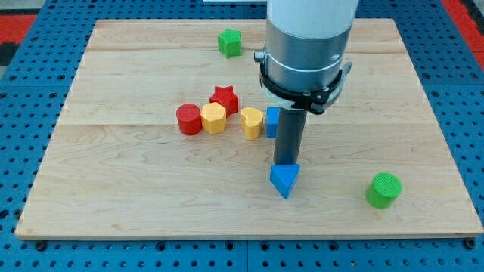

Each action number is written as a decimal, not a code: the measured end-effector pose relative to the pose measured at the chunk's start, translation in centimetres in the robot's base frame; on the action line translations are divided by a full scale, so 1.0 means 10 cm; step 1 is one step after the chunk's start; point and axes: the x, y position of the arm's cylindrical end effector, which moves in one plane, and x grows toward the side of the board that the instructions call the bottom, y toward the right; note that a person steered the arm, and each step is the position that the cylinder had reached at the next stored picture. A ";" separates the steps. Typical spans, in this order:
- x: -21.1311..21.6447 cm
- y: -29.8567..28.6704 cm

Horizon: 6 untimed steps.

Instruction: Push blue triangle towards green circle

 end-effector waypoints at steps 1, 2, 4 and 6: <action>0.01 -0.23; 0.02 -0.45; 0.17 -0.59; 0.19 0.27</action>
